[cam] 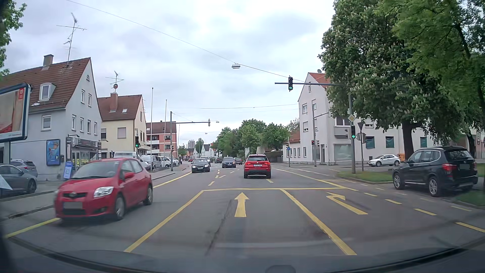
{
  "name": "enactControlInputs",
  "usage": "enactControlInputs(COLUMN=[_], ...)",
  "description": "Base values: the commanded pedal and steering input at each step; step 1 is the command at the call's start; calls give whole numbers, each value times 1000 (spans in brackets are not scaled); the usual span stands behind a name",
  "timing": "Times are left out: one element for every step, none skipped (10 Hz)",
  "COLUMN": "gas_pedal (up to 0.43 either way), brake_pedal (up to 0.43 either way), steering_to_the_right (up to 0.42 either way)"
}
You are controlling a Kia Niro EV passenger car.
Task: Follow the waypoints while adhering to traffic rules and regulations
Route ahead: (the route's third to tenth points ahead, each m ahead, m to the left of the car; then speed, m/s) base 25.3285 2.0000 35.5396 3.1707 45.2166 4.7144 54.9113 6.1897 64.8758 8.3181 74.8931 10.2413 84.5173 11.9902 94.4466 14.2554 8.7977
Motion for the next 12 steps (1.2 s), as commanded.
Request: enactControlInputs(gas_pedal=[220, 209, 220, 228, 228, 248, 260, 260, 260, 260, 260, 260], brake_pedal=[0, 0, 0, 0, 0, 0, 0, 0, 0, 0, 0, 0], steering_to_the_right=[-2, -2, -1, -2, -5, -8, -8, -8, -8, -8, -8, -6])
